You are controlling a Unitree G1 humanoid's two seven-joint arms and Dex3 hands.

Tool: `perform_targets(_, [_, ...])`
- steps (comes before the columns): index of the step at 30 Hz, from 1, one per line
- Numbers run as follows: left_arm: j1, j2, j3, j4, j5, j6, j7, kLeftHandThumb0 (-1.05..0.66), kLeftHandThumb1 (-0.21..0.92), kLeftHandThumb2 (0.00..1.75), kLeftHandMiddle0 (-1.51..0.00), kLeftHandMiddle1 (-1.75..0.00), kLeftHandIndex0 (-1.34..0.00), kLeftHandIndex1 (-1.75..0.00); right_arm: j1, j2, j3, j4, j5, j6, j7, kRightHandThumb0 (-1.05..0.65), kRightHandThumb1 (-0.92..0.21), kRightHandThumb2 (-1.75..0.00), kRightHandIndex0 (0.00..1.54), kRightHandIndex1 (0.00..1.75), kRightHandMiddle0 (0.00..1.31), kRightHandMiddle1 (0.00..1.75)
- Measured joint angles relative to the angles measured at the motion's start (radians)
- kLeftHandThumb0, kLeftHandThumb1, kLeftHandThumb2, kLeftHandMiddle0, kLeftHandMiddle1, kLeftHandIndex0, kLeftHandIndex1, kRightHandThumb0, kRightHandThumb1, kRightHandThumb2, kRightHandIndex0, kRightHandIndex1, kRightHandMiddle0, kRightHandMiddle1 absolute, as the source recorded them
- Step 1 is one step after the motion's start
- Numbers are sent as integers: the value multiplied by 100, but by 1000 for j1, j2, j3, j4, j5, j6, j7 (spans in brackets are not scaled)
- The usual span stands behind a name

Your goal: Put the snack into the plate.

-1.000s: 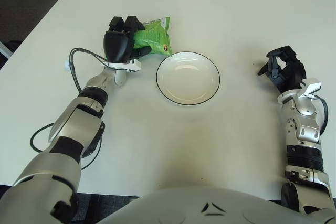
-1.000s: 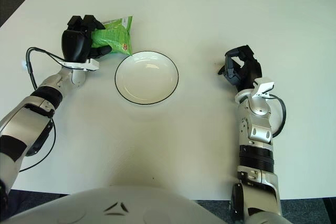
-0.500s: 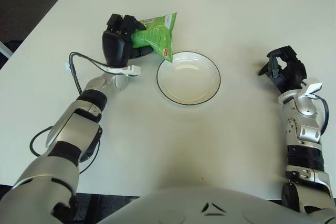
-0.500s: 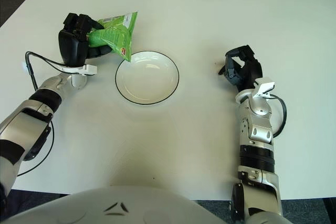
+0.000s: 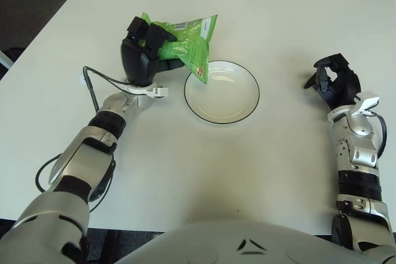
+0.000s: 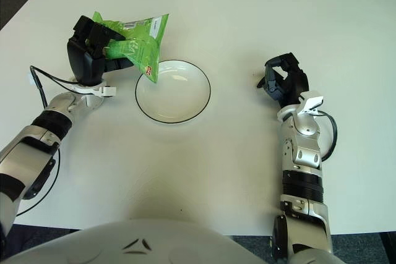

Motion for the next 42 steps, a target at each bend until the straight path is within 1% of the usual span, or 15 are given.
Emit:
perform_targets(6, [1,35,27,-93,25,32,7,11,49,87,-94,-175,-75,-175,-4,-3,0,12,0,-5,1,-37,-76,-69,72,170,34,170])
perform_targets(9, [2,46,37,-141,30,28,7,8,49,87,-95,-175,-76,-175,-5,-5,0,19,0,-5,1,-37,-76,-69,72,170,34,170])
perform_targets(13, [2,56,36,-172,40,-29,7,6,49,87,-96,-175,-77,-175,-6,-8,1,30,-2,-5,0,-37,-76,-69,73,170,35,170])
perform_targets(18, [2,67,24,-174,56,-101,8,3,50,87,-96,-175,-76,-175,-10,-11,1,36,-3,-5,0,-37,-76,-69,73,169,35,169])
perform_targets(20, [1,74,17,-174,74,-131,9,2,52,85,-94,-175,-75,-175,-12,-12,1,38,-3,-5,1,-37,-76,-69,73,169,35,169])
perform_targets(21, [-1,76,13,-174,82,-143,10,0,56,79,-92,-175,-73,-175,-12,-12,1,39,-3,-5,1,-37,-76,-69,73,169,35,169])
perform_targets(22, [-4,77,0,-174,97,-168,11,0,57,79,-92,-175,-73,-175,-15,-12,1,44,-4,-7,2,-37,-76,-69,73,169,35,169])
perform_targets(23, [-6,77,-2,-173,100,-170,12,-1,58,79,-91,-175,-73,-175,-15,-12,2,45,-4,-7,3,-37,-76,-69,73,169,35,169])
perform_targets(27, [-27,73,-12,-158,142,-167,43,-2,60,78,-90,-175,-72,-175,-14,-13,2,46,-6,-8,6,-37,-76,-67,74,167,35,168])
perform_targets(31, [-61,66,-27,-137,182,-140,76,-2,61,78,-90,-175,-71,-175,-15,-14,5,46,-10,-8,6,-37,-77,-67,75,166,35,168])
perform_targets(36, [-82,60,-44,-136,209,-113,82,-2,60,79,-91,-175,-69,-175,-15,-14,9,45,-15,-8,6,-37,-77,-66,75,166,35,168])
perform_targets(38, [-83,42,-53,-151,209,-94,59,-1,60,80,-93,-175,-69,-175,-12,-15,9,44,-16,-8,6,-37,-77,-66,75,166,36,168])
perform_targets(42, [-83,-19,-84,-184,209,-55,5,-1,58,82,-95,-175,-69,-175,-6,-16,9,41,-16,-8,3,-37,-78,-63,76,164,36,166])
